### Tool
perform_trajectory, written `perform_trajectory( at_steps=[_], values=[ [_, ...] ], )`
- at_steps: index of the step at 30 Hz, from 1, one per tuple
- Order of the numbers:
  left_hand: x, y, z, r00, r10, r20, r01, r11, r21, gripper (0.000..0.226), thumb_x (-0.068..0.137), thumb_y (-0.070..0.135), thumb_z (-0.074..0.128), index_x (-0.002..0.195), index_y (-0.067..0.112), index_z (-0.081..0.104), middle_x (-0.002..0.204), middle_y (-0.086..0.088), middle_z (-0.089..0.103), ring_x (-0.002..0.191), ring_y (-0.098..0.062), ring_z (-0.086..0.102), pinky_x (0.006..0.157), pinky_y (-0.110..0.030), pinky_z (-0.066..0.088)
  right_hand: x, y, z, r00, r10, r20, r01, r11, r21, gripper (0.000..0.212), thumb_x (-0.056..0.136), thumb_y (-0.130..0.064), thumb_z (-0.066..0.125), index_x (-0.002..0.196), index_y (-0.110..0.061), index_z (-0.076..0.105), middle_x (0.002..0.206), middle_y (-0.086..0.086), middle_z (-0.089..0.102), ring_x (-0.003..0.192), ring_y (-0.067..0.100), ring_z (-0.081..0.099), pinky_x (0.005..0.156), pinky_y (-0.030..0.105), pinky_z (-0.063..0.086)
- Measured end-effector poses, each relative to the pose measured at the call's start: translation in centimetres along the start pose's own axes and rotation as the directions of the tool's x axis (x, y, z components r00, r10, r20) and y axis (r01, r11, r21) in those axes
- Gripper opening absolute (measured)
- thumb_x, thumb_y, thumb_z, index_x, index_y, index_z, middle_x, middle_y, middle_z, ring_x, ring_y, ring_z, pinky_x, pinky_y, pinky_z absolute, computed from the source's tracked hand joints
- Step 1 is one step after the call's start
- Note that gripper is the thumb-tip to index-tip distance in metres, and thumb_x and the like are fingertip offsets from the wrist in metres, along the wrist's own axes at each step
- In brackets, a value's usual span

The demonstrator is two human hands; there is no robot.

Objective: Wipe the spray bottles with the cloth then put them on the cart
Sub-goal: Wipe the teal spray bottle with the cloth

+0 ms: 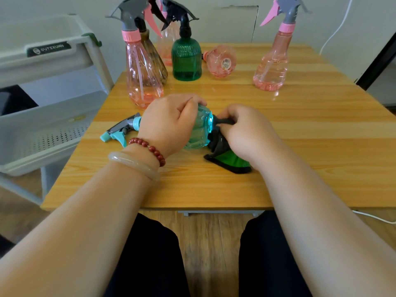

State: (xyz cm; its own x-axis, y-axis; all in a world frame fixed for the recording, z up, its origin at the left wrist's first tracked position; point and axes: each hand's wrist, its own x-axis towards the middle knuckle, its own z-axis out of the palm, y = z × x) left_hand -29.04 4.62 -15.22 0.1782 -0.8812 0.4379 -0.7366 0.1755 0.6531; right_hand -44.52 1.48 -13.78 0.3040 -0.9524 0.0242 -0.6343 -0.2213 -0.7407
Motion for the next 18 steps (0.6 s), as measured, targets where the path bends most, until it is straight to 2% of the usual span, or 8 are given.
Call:
perform_trajectory(
  at_steps=[3,6,8,11,14,16,18],
  values=[
    [0.1,0.0,0.0,1.000,-0.020,0.010,0.020,1.000,-0.004,0.034,0.095,0.029,0.033,0.094,0.037,0.066,0.052,0.005,0.051,0.045,-0.008,0.040,0.043,-0.022,0.028,-1.2,0.3,-0.1,0.999,-0.045,0.004,0.045,0.997,-0.061,0.014,0.092,-0.018,0.059,0.092,-0.032,0.062,0.090,-0.013,0.062,0.075,0.001,0.054,0.052,0.012,0.038],
    [0.1,0.0,0.0,1.000,-0.016,0.017,0.017,1.000,-0.012,0.034,0.096,0.029,0.032,0.095,0.038,0.065,0.054,0.001,0.053,0.044,-0.008,0.039,0.043,-0.024,0.029,-1.5,0.4,0.8,0.996,-0.014,-0.093,0.023,0.995,0.101,0.010,0.094,-0.019,0.059,0.094,-0.029,0.062,0.088,-0.014,0.062,0.072,-0.001,0.055,0.049,0.009,0.039],
    [-0.1,0.0,0.0,1.000,-0.010,0.010,0.010,1.000,-0.010,0.034,0.098,0.026,0.034,0.096,0.037,0.066,0.051,0.004,0.049,0.044,-0.008,0.039,0.041,-0.020,0.026,-1.1,0.1,1.3,0.991,0.050,-0.126,-0.030,0.987,0.157,0.010,0.096,-0.020,0.057,0.099,-0.028,0.061,0.091,-0.012,0.062,0.072,0.000,0.054,0.047,0.012,0.038],
    [0.0,0.0,0.0,1.000,-0.018,0.001,0.018,1.000,-0.004,0.034,0.101,0.021,0.036,0.097,0.033,0.068,0.045,0.011,0.044,0.042,-0.006,0.039,0.041,-0.018,0.025,-1.1,-0.3,0.9,0.996,0.062,-0.066,-0.058,0.996,0.068,0.009,0.095,-0.021,0.054,0.100,-0.027,0.057,0.087,-0.010,0.058,0.068,0.004,0.051,0.047,0.020,0.033],
    [0.0,0.1,0.0,1.000,-0.024,0.002,0.024,1.000,-0.002,0.033,0.100,0.024,0.036,0.095,0.035,0.067,0.051,0.007,0.052,0.046,-0.010,0.045,0.042,-0.024,0.029,-2.3,-0.1,0.6,1.000,-0.006,-0.012,0.007,1.000,0.021,0.008,0.093,-0.020,0.057,0.098,-0.025,0.058,0.083,-0.013,0.055,0.065,0.002,0.050,0.044,0.014,0.038],
    [-0.1,0.1,0.0,1.000,-0.023,0.010,0.023,1.000,0.008,0.034,0.097,0.028,0.033,0.095,0.038,0.065,0.057,0.004,0.059,0.050,-0.013,0.048,0.046,-0.029,0.035,-2.7,0.1,1.1,0.999,-0.022,-0.045,0.025,0.998,0.053,0.009,0.092,-0.017,0.057,0.095,-0.025,0.060,0.081,-0.015,0.055,0.065,0.001,0.051,0.049,0.010,0.039],
    [-0.1,0.1,0.0,1.000,-0.020,0.007,0.020,1.000,0.005,0.034,0.097,0.028,0.034,0.098,0.036,0.067,0.049,0.011,0.052,0.046,-0.008,0.044,0.044,-0.023,0.031,-2.5,0.2,1.6,0.990,-0.027,-0.135,0.038,0.996,0.085,0.011,0.091,-0.014,0.058,0.093,-0.024,0.062,0.078,-0.018,0.054,0.064,-0.001,0.050,0.048,0.009,0.039]
  ],
)
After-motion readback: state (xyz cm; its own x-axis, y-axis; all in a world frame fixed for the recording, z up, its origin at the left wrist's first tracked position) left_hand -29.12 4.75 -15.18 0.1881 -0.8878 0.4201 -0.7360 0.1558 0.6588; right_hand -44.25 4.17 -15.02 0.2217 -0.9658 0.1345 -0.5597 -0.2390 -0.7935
